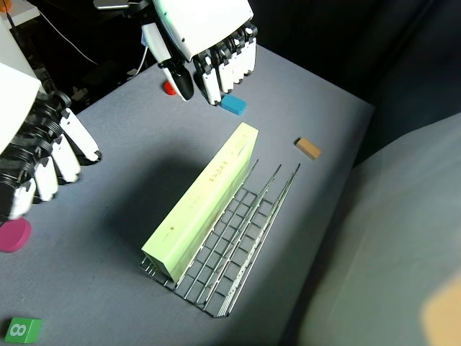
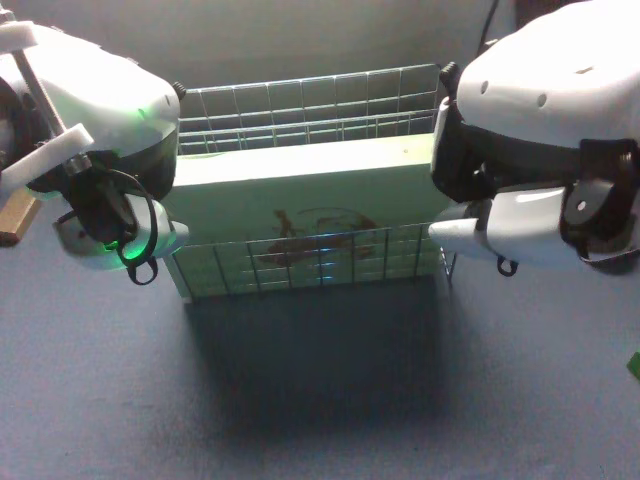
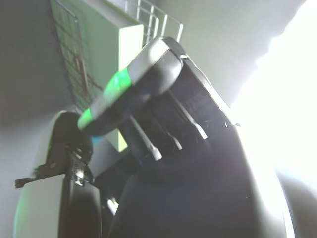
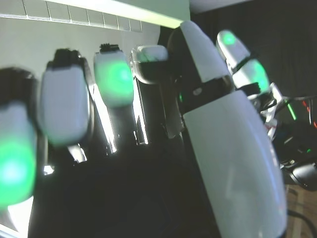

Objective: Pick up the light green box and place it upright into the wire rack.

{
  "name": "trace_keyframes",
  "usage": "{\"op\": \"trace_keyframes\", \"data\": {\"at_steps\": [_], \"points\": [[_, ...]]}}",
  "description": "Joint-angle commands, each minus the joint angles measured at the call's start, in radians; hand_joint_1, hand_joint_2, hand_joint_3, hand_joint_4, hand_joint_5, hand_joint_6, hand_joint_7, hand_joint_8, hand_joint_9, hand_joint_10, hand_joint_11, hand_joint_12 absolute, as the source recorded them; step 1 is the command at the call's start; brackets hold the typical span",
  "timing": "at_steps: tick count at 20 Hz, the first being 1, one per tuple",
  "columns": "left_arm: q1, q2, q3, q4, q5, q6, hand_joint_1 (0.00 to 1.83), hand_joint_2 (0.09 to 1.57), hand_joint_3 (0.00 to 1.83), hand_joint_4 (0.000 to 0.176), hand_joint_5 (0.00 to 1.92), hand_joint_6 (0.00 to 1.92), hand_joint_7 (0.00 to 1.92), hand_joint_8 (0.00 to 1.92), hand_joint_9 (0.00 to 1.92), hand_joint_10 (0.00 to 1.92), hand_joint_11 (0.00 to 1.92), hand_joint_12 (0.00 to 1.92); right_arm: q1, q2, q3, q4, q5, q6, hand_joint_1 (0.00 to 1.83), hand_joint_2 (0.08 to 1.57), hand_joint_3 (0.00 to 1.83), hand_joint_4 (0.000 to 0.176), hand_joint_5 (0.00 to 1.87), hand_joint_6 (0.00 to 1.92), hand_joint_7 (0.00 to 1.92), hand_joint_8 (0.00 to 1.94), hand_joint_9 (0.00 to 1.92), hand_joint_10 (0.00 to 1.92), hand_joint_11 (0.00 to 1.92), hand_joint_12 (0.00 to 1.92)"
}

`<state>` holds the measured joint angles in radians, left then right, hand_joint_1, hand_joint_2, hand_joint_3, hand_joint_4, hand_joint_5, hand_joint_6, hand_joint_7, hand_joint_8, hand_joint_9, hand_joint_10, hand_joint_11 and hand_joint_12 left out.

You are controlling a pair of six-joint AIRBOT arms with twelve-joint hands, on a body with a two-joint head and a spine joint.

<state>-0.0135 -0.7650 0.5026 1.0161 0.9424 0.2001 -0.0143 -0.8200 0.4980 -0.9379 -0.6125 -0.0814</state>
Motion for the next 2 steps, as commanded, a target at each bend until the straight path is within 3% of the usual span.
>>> {"op": "trace_keyframes", "data": {"at_steps": [1,2], "points": [[-0.011,-0.002,0.000,0.082,-0.018,0.003,0.65,1.32,0.00,0.000,1.04,1.92,1.18,1.92,1.29,1.92,1.38,1.92,0.013,0.000,-0.003,-0.056,0.059,0.008,0.78,1.41,0.00,0.000,1.18,1.92,1.42,1.94,1.57,1.92,1.79,1.92],[-0.012,-0.003,0.000,0.082,-0.018,0.003,0.66,1.31,0.00,0.000,1.04,1.92,1.18,1.92,1.29,1.92,1.38,1.92,0.010,0.000,-0.003,-0.064,0.064,0.009,0.79,1.41,0.00,0.000,1.18,1.92,1.41,1.94,1.57,1.92,1.79,1.92]]}}
